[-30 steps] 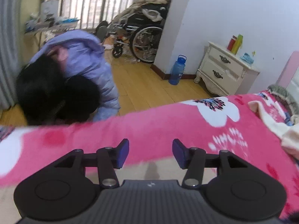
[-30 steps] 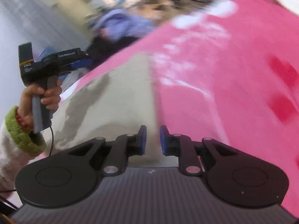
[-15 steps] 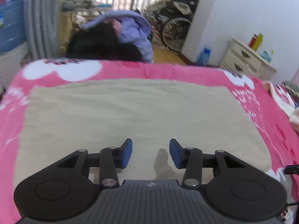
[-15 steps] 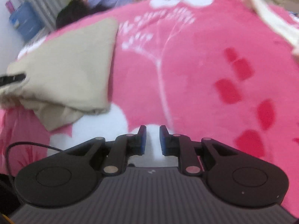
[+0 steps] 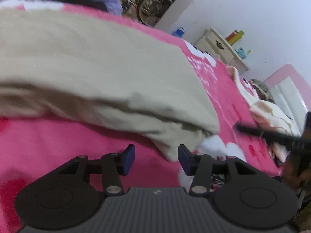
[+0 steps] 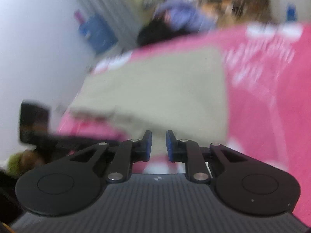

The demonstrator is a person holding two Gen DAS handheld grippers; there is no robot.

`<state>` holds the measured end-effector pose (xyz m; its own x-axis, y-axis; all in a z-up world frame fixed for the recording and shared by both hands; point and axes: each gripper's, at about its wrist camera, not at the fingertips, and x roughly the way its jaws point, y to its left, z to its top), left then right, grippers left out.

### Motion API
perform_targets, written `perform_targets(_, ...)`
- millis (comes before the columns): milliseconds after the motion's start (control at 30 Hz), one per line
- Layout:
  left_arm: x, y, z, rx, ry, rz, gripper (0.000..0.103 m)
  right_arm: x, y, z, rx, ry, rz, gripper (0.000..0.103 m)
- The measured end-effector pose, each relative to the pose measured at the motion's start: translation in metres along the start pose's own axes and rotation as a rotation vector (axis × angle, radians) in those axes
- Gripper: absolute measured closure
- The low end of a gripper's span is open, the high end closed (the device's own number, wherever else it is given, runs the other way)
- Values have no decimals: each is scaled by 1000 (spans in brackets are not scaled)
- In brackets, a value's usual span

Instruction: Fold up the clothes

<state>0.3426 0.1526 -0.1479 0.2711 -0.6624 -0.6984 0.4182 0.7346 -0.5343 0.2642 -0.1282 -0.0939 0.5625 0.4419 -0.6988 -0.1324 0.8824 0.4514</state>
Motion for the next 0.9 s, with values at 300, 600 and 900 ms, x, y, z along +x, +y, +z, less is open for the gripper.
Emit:
perform_targets(300,21,5,-6,-84,-16,-18,50,-12,8,-51,156,94,59,87)
perform_targets(600,31,15,-9,-196,-18,-57,86,-2,-55,-16,551,-133,98,86)
perform_targets(900,42,21,-9,-263,8,-121,80,53,-72,-52,809,57,213,86)
